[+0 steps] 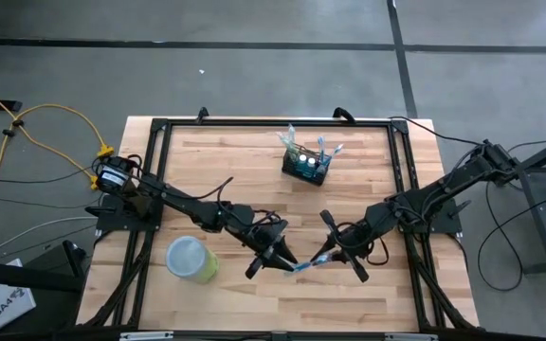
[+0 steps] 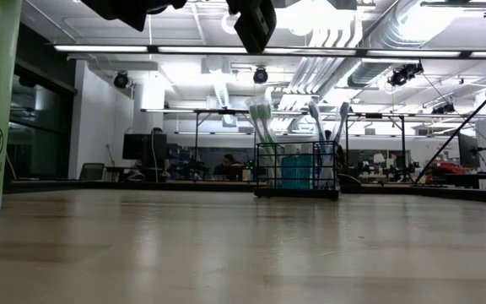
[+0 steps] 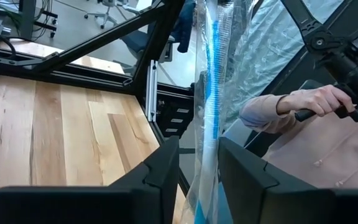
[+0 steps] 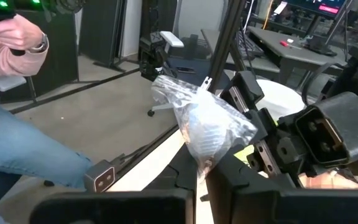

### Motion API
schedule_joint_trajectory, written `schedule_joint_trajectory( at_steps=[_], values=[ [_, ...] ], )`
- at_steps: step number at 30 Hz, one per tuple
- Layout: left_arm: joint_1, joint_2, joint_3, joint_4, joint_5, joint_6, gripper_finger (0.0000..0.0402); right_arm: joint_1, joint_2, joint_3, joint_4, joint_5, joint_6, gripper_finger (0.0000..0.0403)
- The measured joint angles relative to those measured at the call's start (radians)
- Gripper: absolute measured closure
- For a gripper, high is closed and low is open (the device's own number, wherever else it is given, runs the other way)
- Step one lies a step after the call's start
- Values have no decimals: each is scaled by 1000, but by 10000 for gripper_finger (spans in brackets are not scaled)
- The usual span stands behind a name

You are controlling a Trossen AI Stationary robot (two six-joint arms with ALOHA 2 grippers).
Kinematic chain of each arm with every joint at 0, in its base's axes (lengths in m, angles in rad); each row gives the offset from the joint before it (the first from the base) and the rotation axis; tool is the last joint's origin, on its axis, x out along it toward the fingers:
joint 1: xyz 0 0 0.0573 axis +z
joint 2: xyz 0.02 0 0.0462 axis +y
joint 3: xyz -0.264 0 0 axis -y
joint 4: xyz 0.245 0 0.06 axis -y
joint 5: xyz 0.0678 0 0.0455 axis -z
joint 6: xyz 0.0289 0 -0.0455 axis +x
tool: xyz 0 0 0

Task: Pick & Place toothbrushing station
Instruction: Put the blue toothbrush into the right section of the black mesh organizer

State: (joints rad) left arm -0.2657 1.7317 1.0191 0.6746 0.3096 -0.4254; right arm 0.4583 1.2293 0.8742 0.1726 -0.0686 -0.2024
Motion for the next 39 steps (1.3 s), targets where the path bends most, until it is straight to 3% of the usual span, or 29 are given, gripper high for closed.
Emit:
schedule_joint_trajectory(
  at_steps=[14,24,29,39],
  values=[
    [1,0,0,2,0,0,291,0,-1,0,-114,21,134,397],
    [1,0,0,-5,0,0,290,-38,-140,0,-351,359,181,397],
    [1,0,0,-8,0,6,290,-159,-213,0,-466,509,199,397],
    [1,0,0,-16,1,6,290,-524,-243,0,-500,357,200,397]
  ],
)
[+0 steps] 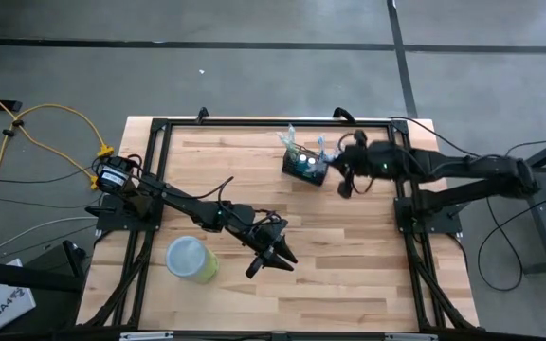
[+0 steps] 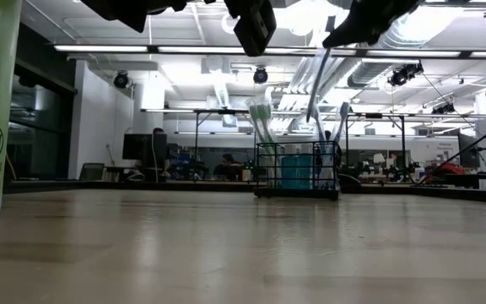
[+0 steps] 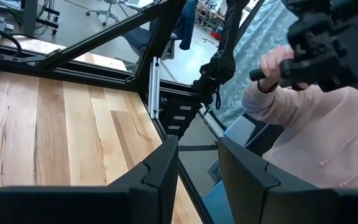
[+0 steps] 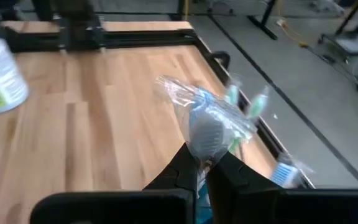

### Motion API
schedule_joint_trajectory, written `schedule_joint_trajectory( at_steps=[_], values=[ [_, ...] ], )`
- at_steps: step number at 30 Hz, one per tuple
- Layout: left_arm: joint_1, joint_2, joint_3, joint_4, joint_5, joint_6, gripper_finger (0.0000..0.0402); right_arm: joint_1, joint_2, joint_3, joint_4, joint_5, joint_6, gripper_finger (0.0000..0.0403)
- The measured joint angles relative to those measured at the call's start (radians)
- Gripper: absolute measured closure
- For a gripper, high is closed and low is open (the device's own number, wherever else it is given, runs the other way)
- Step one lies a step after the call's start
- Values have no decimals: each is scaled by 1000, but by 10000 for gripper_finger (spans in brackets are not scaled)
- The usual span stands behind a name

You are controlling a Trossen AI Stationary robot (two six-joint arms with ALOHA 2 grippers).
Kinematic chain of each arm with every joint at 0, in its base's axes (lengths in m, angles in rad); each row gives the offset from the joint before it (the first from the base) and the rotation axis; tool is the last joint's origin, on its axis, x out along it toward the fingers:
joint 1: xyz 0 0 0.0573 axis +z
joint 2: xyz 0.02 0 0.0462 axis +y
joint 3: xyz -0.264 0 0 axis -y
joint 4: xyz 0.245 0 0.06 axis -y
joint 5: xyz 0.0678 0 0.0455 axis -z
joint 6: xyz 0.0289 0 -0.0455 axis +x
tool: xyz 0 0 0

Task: Pick & Place toothbrushing station
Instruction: Put the blue toothbrush into the right section of the black mesh organizer

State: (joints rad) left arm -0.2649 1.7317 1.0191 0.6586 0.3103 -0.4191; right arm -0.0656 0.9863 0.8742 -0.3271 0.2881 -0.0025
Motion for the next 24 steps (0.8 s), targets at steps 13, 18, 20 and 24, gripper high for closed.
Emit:
schedule_joint_trajectory(
  at_steps=[13,18,20,24],
  values=[
    [0,0,0,-10,0,10,290,-315,0,0,-28,-214,36,397],
    [0,0,0,-10,0,12,290,-354,0,0,-63,-214,42,397],
    [0,0,0,-10,0,14,290,-365,0,0,-87,-214,49,397],
    [0,0,0,-10,0,27,290,-382,1,0,-103,-210,43,397]
  ],
)
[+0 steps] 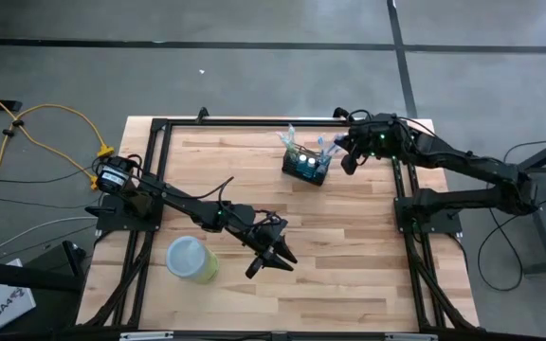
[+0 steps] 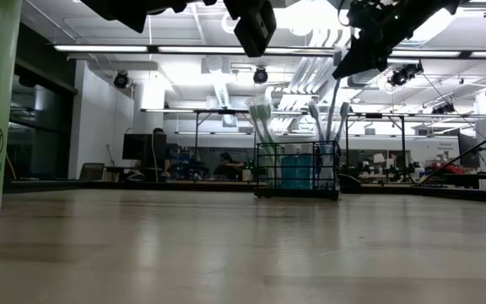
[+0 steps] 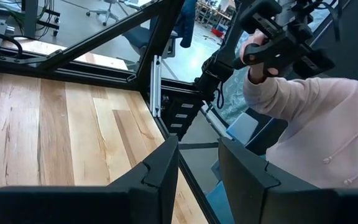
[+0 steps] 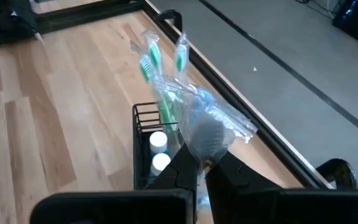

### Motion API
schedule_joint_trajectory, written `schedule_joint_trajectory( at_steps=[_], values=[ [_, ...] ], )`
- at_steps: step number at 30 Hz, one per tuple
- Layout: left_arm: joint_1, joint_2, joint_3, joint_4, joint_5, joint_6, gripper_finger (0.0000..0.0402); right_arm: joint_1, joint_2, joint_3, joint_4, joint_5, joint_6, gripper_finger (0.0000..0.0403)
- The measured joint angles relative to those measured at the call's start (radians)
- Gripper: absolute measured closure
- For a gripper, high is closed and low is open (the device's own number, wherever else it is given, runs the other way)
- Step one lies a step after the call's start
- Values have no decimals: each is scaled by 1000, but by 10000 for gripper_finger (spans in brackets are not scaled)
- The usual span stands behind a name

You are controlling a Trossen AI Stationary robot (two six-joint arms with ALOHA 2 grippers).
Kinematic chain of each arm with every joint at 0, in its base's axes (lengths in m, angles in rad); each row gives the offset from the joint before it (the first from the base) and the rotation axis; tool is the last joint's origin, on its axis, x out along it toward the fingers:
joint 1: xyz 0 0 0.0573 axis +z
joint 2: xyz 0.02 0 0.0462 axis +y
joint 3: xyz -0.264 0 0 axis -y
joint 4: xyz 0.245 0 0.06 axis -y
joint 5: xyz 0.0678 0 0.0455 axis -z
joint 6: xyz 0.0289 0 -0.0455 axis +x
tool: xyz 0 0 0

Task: Pick & Place toothbrushing station
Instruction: Put the blue toothbrush into the right section of the black mesh organizer

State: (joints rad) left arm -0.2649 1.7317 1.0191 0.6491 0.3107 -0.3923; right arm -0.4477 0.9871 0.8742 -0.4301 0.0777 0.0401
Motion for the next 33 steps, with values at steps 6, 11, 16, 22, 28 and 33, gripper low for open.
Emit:
schedule_joint_trajectory(
  at_steps=[6,11,16,22,28,33],
  values=[
    [0,0,0,1,0,2,290,-13,15,0,0,-5,-4,397],
    [0,0,0,1,0,2,290,-13,85,0,0,-21,-4,397],
    [0,0,0,1,0,2,290,-13,168,0,39,-52,8,397],
    [0,0,0,1,0,1,290,-13,241,0,68,-47,20,397],
    [0,0,0,1,0,1,290,-13,269,0,68,-18,35,392],
    [0,0,0,1,0,0,290,-13,269,0,68,0,35,366]
  ],
)
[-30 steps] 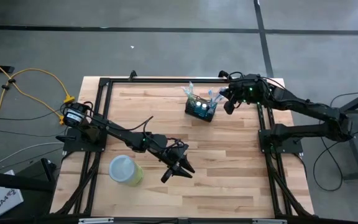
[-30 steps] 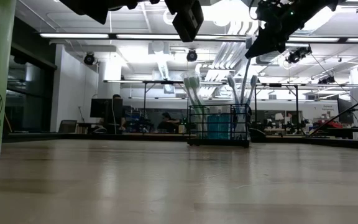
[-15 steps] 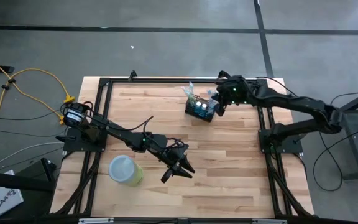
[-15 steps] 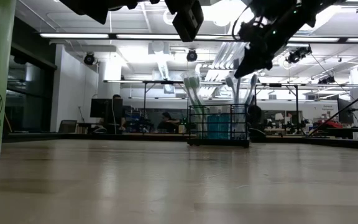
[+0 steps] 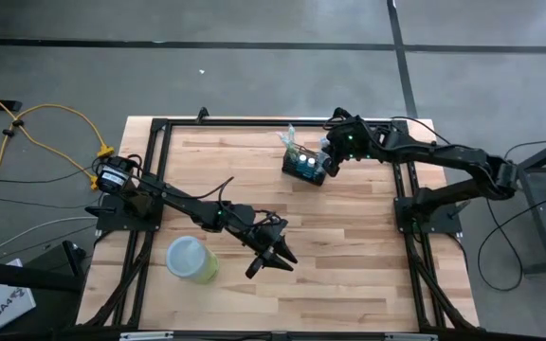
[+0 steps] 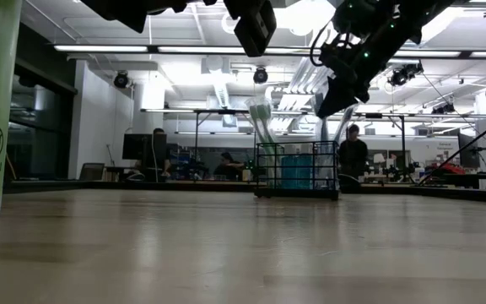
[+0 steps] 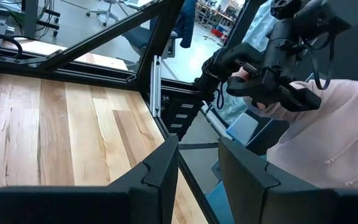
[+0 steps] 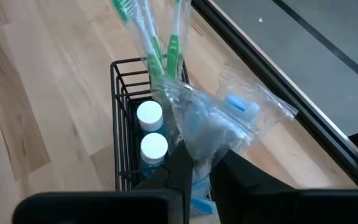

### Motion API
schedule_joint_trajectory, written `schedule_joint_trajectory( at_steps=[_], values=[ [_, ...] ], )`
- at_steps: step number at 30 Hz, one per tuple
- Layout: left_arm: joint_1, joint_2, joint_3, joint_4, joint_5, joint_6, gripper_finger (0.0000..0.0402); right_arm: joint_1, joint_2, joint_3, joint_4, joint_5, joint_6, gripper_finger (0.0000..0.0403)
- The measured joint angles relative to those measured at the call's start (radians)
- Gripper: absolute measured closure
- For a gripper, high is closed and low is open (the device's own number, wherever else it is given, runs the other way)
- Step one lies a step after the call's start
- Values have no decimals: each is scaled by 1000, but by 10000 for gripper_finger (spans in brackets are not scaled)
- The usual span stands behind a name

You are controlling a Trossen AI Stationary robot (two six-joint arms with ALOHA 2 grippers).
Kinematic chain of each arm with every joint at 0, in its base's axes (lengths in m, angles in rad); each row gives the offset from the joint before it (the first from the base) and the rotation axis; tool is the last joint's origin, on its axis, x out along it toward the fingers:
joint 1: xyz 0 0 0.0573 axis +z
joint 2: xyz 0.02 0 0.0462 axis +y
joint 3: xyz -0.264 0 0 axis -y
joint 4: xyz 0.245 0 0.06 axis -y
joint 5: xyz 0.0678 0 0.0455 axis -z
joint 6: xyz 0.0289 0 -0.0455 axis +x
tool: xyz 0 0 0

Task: Pick & Place toothbrushing station
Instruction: Put the blue toothbrush into the right section of the black mesh organizer

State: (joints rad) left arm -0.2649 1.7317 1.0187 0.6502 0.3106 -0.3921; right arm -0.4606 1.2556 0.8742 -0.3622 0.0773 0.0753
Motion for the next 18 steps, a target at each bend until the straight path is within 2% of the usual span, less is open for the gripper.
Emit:
schedule_joint_trajectory(
  at_steps=[18],
  values=[
    [0,0,0,0,0,-1,290,0,0,0,0,-33,0,305]
  ],
)
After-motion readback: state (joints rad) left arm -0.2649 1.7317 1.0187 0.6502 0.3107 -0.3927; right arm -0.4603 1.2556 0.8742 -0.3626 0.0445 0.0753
